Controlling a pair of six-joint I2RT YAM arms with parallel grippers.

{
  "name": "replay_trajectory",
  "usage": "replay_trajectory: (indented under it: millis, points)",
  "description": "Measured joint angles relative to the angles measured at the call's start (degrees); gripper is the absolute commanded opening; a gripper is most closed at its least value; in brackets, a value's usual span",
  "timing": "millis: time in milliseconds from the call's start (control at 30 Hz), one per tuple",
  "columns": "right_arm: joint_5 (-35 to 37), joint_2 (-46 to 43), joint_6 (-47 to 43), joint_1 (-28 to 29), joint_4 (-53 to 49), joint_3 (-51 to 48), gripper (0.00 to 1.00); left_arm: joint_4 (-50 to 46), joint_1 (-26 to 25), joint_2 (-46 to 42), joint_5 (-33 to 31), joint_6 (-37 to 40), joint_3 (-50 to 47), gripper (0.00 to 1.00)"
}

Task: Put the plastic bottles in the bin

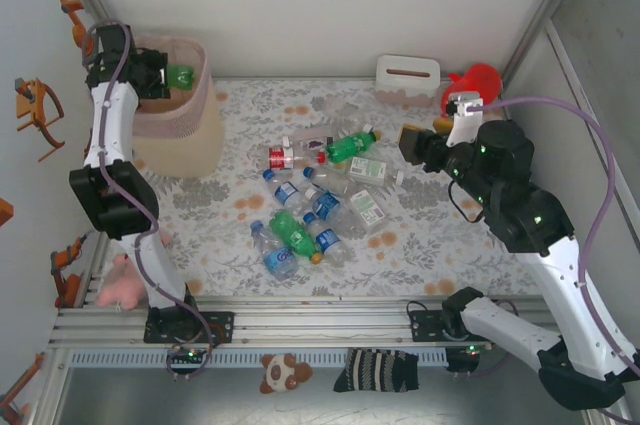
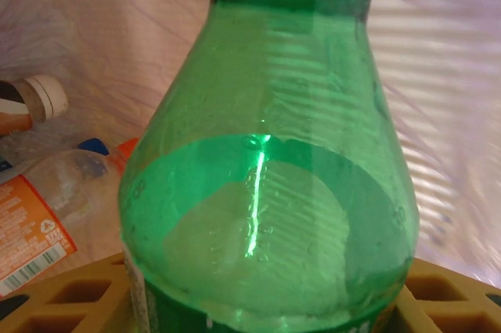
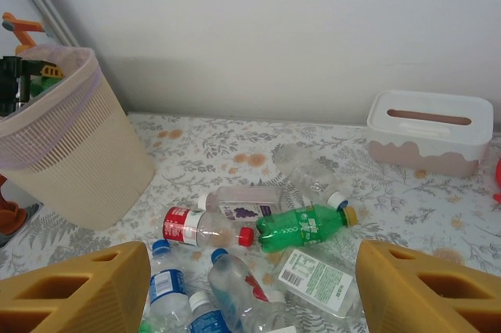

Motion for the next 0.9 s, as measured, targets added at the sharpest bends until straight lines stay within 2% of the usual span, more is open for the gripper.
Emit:
replay_trajectory:
  millis: [267, 600, 900]
  points:
    - [0.7, -0.1, 0.0, 0.0, -0.1, -0.3, 0.69, -3.6, -0.1, 3.4, 0.4, -3.0, 1.4, 0.64]
    - [1.3, -0.2, 0.0, 0.0, -0.1, -0.3, 0.69, -4.0, -0.1, 4.2, 1.5, -3.9, 1.4, 0.84]
    - [1.4, -0.4, 0.0, 0.0, -0.3, -0.3, 0.68, -4.0, -0.3, 3.7, 1.5, -3.8, 2.1, 0.82]
